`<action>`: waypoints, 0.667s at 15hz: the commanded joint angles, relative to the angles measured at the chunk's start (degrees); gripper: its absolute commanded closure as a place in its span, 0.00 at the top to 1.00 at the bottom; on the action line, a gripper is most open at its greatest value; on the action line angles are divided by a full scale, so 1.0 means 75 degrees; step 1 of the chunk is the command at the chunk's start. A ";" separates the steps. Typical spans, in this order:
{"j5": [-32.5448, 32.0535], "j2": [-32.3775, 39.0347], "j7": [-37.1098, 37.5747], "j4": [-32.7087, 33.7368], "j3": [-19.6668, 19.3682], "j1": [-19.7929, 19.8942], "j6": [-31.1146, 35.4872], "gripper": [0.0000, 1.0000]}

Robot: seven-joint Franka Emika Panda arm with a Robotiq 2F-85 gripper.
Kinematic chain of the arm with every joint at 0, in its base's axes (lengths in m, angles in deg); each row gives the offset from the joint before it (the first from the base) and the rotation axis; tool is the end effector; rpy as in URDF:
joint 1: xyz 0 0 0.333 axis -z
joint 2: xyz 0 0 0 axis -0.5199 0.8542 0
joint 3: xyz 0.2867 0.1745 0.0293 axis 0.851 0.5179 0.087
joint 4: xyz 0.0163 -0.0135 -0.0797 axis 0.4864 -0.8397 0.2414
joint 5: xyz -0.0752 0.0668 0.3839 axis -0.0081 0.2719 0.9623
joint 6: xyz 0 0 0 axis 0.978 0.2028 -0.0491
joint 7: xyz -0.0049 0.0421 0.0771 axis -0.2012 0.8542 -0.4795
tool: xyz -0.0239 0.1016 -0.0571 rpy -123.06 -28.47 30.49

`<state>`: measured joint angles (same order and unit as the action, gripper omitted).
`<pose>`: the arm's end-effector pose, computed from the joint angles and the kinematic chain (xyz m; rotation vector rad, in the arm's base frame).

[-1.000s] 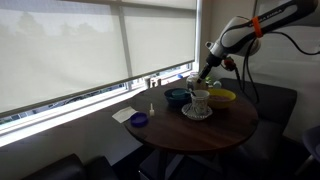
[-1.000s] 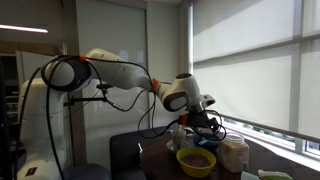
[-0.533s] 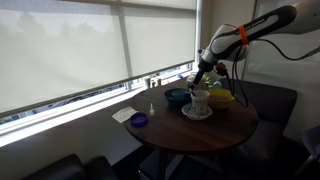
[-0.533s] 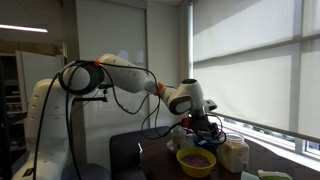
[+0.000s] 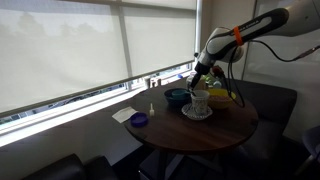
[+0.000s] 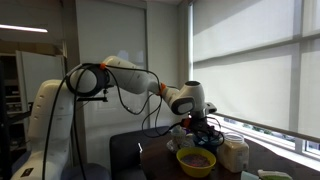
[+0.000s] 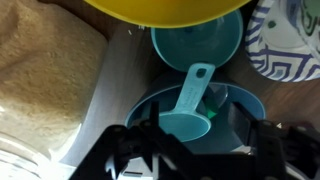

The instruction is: Put the blue measuring cup on top of the transparent container

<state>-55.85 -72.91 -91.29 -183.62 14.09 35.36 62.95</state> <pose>0.6565 -0.0428 0.4557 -2.9285 -0.5806 -0.6528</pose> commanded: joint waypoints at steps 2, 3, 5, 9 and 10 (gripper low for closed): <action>0.0379 0.0316 -0.0057 0.0278 0.0271 0.0207 0.0006 0.64; 0.0454 0.0359 -0.0088 0.0279 0.0310 0.0235 0.0033 0.57; 0.0529 0.0443 -0.0107 0.0293 0.0361 0.0273 0.0064 0.53; 0.0574 0.0593 -0.0109 0.0363 0.0456 0.0350 0.0098 0.45; 0.0562 0.0619 -0.0099 0.0379 0.0470 0.0362 0.0102 0.26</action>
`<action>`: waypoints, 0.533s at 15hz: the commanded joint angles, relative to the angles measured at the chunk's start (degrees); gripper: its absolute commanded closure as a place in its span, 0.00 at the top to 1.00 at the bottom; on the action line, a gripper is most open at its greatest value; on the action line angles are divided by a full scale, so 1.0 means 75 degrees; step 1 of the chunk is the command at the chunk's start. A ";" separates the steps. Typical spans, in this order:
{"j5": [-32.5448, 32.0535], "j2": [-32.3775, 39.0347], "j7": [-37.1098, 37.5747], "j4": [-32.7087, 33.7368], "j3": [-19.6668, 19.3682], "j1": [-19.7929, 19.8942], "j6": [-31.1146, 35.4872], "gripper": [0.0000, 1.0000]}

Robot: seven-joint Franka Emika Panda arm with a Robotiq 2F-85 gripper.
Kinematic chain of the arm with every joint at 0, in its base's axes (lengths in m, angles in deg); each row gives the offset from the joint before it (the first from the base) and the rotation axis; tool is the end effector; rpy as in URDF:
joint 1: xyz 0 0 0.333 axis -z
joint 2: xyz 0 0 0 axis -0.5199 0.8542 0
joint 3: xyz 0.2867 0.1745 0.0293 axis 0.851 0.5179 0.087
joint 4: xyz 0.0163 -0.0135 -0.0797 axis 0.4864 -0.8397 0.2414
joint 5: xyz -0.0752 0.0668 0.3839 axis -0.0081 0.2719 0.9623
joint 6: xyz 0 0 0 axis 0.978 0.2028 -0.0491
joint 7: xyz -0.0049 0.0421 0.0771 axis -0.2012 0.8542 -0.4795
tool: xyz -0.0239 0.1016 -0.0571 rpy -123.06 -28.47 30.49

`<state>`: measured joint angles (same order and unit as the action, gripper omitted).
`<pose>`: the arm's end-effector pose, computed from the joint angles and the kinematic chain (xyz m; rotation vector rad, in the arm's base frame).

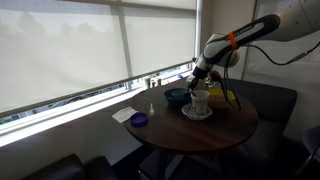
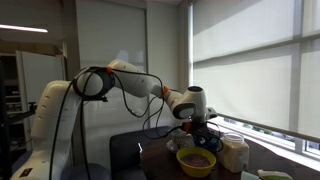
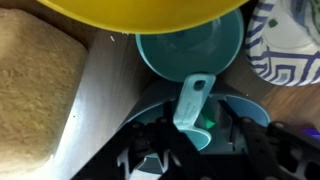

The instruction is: Put the blue measuring cup on top of the transparent container

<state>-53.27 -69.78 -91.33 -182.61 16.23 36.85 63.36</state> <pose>0.6669 -0.0377 0.4294 -2.8928 -0.5349 -0.6190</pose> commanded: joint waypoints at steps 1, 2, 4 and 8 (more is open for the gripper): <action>0.0181 0.0221 -0.0077 0.0267 0.0192 0.0168 0.0060 0.19; 0.0144 0.0226 -0.0065 0.0309 0.0196 0.0173 0.0076 0.11; 0.0123 0.0212 -0.0073 0.0385 0.0213 0.0189 0.0122 0.04; 0.0297 0.0110 -0.0238 0.0700 0.0323 0.0251 0.0146 0.06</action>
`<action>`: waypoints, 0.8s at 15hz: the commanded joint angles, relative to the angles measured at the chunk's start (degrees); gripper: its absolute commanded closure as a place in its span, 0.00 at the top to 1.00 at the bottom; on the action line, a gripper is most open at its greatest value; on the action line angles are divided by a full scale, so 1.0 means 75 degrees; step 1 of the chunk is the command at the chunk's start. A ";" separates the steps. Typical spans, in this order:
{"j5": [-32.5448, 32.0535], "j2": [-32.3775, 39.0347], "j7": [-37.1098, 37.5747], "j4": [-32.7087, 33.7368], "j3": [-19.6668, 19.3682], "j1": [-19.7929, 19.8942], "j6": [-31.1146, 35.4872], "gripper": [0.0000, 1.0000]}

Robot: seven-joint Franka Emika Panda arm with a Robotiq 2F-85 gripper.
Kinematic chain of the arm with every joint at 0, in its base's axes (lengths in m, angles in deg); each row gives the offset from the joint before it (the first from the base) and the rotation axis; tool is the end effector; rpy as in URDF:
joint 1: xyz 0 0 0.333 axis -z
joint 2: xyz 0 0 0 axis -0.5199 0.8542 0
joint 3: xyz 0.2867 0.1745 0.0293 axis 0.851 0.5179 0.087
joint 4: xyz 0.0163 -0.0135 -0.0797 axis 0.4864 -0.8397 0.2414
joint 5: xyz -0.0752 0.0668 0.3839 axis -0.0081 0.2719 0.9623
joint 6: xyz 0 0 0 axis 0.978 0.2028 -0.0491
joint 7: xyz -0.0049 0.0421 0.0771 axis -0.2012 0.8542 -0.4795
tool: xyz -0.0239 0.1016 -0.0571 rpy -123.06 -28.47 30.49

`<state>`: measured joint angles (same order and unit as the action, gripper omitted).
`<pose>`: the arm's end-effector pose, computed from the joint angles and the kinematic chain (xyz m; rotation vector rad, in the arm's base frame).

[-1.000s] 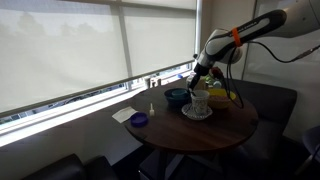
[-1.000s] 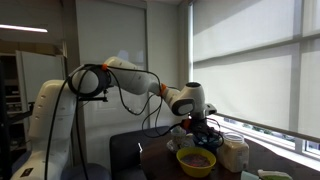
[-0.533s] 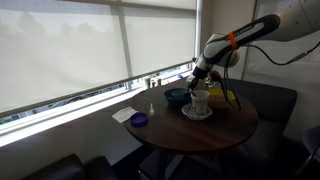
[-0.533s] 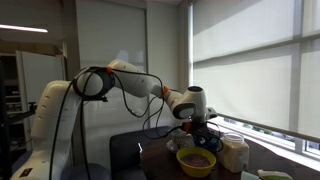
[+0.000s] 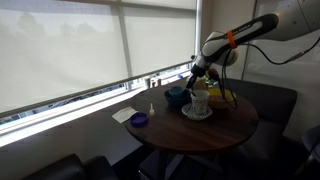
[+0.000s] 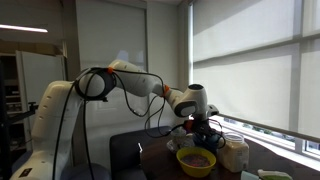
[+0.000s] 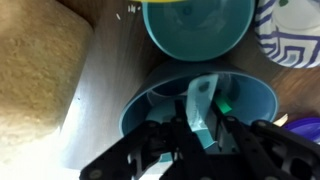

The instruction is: Put the blue measuring cup on top of the transparent container

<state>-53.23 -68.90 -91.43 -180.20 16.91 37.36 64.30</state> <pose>0.6780 -0.0382 0.4423 -2.8876 -0.5385 -0.6822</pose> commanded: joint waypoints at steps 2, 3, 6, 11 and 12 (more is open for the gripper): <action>0.0306 -0.0074 -0.0320 0.0770 0.0261 0.0251 -0.0193 0.06; 0.0402 -0.0124 -0.0480 0.1068 0.0298 0.0352 -0.0549 0.06; 0.0550 -0.0326 -0.1164 0.2158 0.0240 0.0635 -0.1901 0.06; -0.0795 -0.0394 -0.1797 0.3982 -0.0337 0.0655 -0.5030 0.06; -0.1323 -0.0260 -0.1645 0.4586 -0.0491 0.0602 -0.5509 0.06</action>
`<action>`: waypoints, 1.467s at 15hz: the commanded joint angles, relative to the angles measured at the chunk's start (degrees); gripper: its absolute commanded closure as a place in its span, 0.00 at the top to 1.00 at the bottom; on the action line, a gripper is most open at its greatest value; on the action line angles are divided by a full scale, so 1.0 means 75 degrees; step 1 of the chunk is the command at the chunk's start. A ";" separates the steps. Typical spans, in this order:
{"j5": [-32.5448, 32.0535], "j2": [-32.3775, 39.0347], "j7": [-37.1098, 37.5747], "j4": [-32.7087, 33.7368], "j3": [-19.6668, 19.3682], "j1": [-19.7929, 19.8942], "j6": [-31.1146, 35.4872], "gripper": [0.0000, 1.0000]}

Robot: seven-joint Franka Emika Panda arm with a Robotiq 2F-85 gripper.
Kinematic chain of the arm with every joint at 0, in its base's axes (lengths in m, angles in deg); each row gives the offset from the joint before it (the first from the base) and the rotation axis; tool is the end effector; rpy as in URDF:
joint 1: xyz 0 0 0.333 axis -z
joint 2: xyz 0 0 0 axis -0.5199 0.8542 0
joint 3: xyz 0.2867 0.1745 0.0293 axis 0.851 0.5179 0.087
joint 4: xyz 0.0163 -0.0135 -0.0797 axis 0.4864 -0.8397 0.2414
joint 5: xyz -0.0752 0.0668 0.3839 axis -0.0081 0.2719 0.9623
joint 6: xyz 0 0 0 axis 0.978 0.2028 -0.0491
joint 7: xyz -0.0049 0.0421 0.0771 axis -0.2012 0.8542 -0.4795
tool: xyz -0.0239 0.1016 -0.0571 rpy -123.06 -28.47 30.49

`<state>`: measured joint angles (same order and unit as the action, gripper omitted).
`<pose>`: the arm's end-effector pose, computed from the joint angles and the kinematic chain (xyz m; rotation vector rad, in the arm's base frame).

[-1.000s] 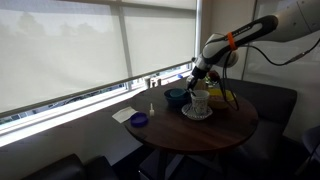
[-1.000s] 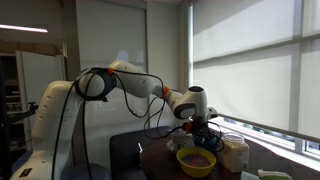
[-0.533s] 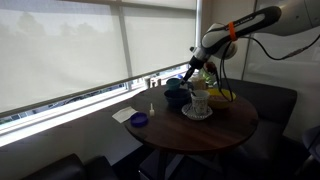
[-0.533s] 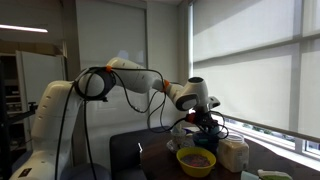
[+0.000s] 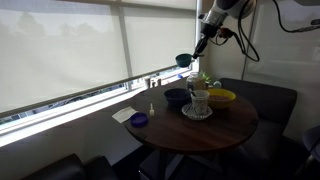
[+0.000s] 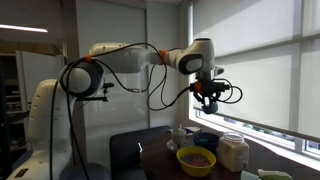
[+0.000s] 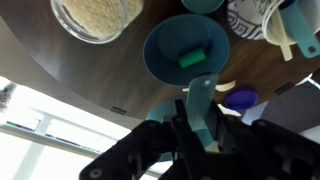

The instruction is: Put the blue measuring cup on top of the transparent container

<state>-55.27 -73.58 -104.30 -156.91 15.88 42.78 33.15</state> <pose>0.6537 -0.0879 0.6436 -2.8080 -0.9514 -0.6661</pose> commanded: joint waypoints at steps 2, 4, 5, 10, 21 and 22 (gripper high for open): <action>-0.1822 0.0650 -0.0115 0.2251 -0.0499 -0.0165 -0.2088 0.06; -0.2581 0.0941 -0.0345 0.2897 -0.0618 -0.0194 -0.2529 0.06; -0.2938 0.1107 -0.0515 0.3158 -0.0651 -0.0215 -0.2685 0.06; -0.3063 0.1062 -0.0574 0.2884 -0.0569 -0.0079 -0.2513 0.25; -0.3329 0.1012 -0.0722 0.1636 -0.0593 -0.0121 -0.1485 0.06; -0.3350 0.1033 -0.0701 0.1549 -0.0597 -0.0125 -0.1341 0.06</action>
<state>-78.65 -64.68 -108.94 -141.70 11.59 42.19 18.96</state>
